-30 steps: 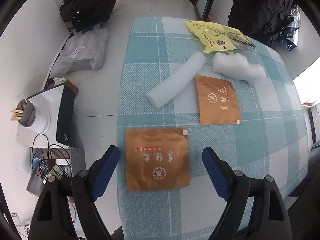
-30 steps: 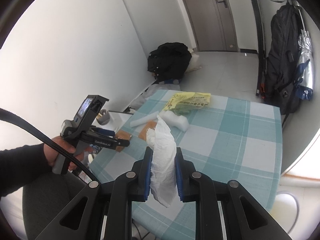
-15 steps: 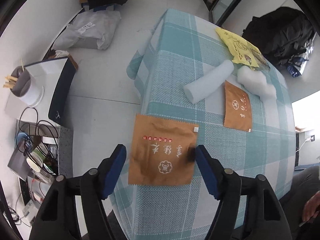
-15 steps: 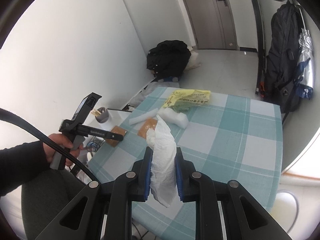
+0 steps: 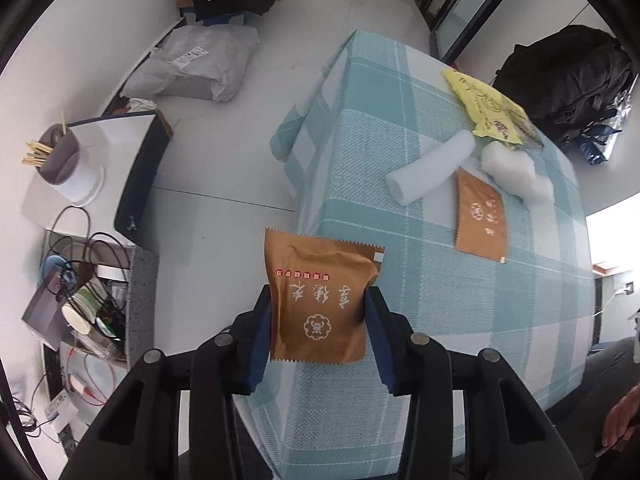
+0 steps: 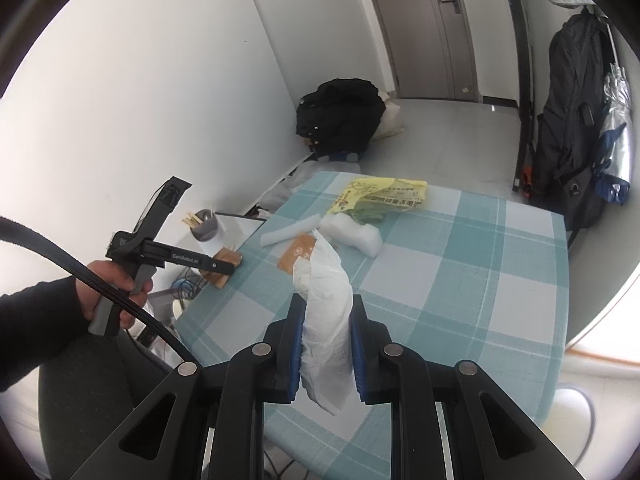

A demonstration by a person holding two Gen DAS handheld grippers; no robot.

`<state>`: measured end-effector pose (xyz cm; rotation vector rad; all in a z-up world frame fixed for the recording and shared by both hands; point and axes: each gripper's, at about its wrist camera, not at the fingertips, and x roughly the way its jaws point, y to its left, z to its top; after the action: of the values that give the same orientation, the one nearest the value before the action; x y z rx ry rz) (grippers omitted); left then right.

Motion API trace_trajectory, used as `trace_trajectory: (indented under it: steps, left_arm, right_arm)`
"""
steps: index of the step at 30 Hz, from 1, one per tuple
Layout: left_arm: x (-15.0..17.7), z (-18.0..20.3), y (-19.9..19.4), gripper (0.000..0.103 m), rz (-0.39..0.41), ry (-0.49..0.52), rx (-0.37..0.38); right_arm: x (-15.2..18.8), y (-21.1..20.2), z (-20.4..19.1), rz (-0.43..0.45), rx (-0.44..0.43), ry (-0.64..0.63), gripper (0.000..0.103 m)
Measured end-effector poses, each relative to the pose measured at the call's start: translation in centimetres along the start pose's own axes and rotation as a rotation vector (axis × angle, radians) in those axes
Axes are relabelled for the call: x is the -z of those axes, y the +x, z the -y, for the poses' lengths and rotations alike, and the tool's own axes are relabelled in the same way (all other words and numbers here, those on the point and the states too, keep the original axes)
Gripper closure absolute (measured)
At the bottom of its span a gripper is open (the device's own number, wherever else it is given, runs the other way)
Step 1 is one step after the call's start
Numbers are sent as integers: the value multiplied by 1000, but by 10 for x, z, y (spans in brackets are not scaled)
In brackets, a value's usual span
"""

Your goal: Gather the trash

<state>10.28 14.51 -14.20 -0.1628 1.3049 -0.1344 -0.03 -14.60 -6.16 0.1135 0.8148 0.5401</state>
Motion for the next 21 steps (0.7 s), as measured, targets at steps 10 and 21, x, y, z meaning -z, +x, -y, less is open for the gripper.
trace_trajectory:
  steps: [10, 21]
  left_arm:
    - [1, -5, -6, 65, 1, -65, 56]
    - [1, 17, -46, 65, 71, -83, 195]
  right_arm:
    - [0, -4, 3, 17, -1, 13, 82]
    - [0, -14, 7, 47, -23, 39, 82]
